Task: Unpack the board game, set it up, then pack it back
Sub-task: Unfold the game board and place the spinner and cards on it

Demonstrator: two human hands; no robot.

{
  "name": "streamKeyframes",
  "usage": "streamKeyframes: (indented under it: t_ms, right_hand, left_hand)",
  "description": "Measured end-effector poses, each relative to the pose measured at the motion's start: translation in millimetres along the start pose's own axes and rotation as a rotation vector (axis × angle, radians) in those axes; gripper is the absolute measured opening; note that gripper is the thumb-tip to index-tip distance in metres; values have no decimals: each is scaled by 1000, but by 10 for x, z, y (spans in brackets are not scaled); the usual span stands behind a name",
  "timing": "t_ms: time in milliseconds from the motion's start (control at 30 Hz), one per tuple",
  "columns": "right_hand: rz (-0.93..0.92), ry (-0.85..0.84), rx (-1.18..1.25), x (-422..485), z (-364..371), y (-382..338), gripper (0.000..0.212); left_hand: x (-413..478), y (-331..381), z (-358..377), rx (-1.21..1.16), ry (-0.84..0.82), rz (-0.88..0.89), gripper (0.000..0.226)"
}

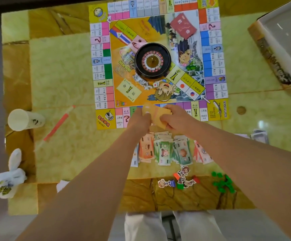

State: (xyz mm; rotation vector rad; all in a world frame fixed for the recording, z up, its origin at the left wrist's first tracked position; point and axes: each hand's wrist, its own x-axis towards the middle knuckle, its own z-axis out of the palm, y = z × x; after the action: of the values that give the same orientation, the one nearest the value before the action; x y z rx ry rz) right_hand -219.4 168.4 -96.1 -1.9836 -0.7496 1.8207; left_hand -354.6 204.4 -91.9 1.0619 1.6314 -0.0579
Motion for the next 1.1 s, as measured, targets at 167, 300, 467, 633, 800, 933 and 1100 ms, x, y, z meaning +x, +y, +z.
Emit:
streamKeyframes:
  t_ms: [167,300,467,633,800,933,1100]
  right_hand:
    - [-7,57,36,129,140,-69,39]
    - [-13,43,-109,210,342,-178,32]
    - [-34,116,-36,372,551,-453,15]
    - [-23,266,-11,754,667,-704,26]
    - [11,435,-41,1024,741,-792,33]
    - [-10,515,-158,1102,869,-759,30]
    - [-209,620,-375,989,922,-657,28]
  left_hand:
    - [138,-67,-190,-55,30,58,7]
    - [277,-87,-415,149,-87,-5,21]
    - [480,-64,-779,171,75,79,16]
    - [787,31,-1012,195,200,113,27]
    - [987,-15,-1105,253,178,315,25]
    - [1088,-95,-1055,366,42,459,37]
    - [1132,-122,-1016,398,65,477,40]
